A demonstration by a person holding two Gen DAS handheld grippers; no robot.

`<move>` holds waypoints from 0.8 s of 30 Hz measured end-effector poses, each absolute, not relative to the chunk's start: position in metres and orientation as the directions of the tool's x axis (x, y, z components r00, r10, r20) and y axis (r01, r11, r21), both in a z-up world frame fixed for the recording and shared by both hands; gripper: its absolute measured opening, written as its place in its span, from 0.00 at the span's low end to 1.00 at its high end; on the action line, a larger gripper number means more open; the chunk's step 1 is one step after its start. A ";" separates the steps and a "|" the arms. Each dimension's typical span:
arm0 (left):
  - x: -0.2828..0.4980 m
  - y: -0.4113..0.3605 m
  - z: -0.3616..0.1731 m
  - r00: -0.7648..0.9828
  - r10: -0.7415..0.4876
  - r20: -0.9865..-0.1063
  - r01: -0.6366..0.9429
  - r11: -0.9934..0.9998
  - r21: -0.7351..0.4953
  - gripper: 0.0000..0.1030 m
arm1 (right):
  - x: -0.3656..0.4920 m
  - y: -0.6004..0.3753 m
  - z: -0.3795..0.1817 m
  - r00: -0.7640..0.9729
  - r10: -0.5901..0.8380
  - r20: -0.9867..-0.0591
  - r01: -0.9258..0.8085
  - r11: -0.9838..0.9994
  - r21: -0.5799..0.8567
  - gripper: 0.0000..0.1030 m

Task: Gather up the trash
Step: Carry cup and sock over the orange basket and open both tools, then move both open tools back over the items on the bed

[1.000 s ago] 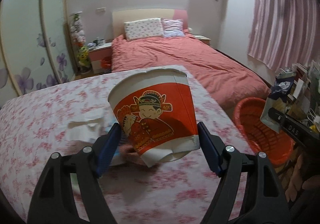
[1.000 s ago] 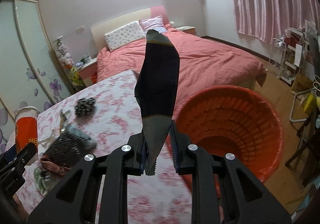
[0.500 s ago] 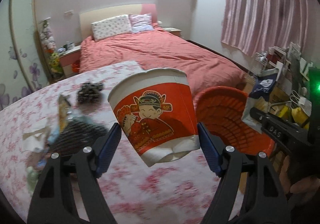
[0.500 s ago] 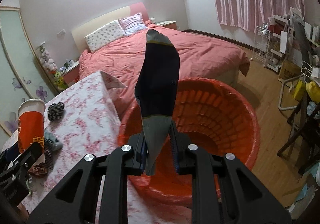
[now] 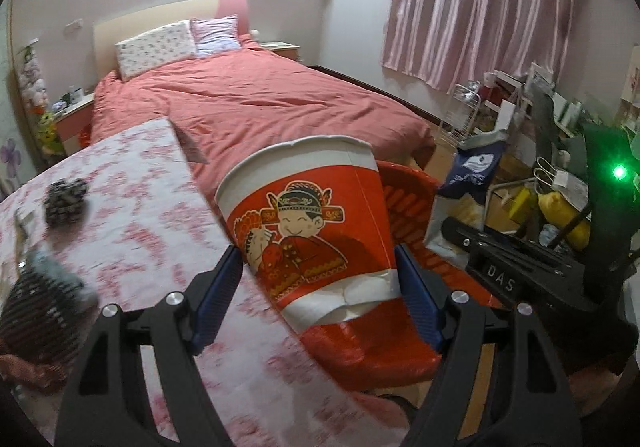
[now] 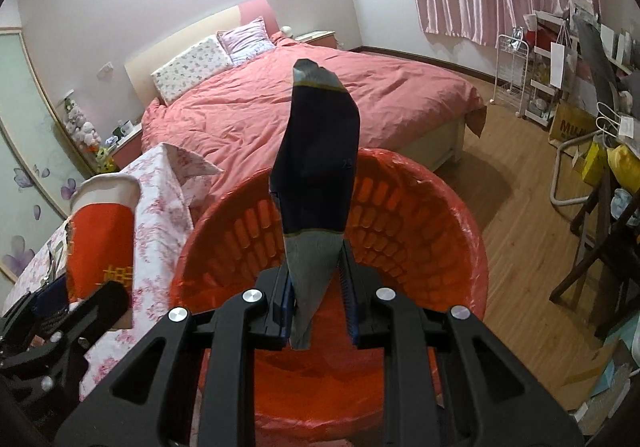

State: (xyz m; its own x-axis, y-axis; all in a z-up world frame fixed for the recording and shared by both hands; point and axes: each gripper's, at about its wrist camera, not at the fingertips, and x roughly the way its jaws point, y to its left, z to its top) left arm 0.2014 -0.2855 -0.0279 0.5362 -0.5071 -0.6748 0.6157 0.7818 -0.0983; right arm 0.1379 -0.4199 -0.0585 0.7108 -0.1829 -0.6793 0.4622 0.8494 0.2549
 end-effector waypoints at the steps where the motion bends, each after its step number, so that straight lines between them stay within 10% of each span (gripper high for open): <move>1: 0.203 -0.290 -0.031 0.530 -0.508 -0.678 0.621 0.778 -0.098 0.72 | 0.139 -0.422 -0.060 0.710 -0.178 -0.681 0.461 0.848 0.260 0.21; 10: 0.214 -0.296 -0.049 0.514 -0.476 -0.714 0.608 0.789 -0.088 0.77 | 0.140 -0.423 -0.065 0.708 -0.170 -0.685 0.456 0.851 0.260 0.50; 24: 0.206 -0.229 -0.028 0.628 -0.345 -0.697 0.477 0.879 -0.005 0.85 | 0.133 -0.398 -0.040 0.729 -0.195 -0.656 0.443 0.865 0.235 0.55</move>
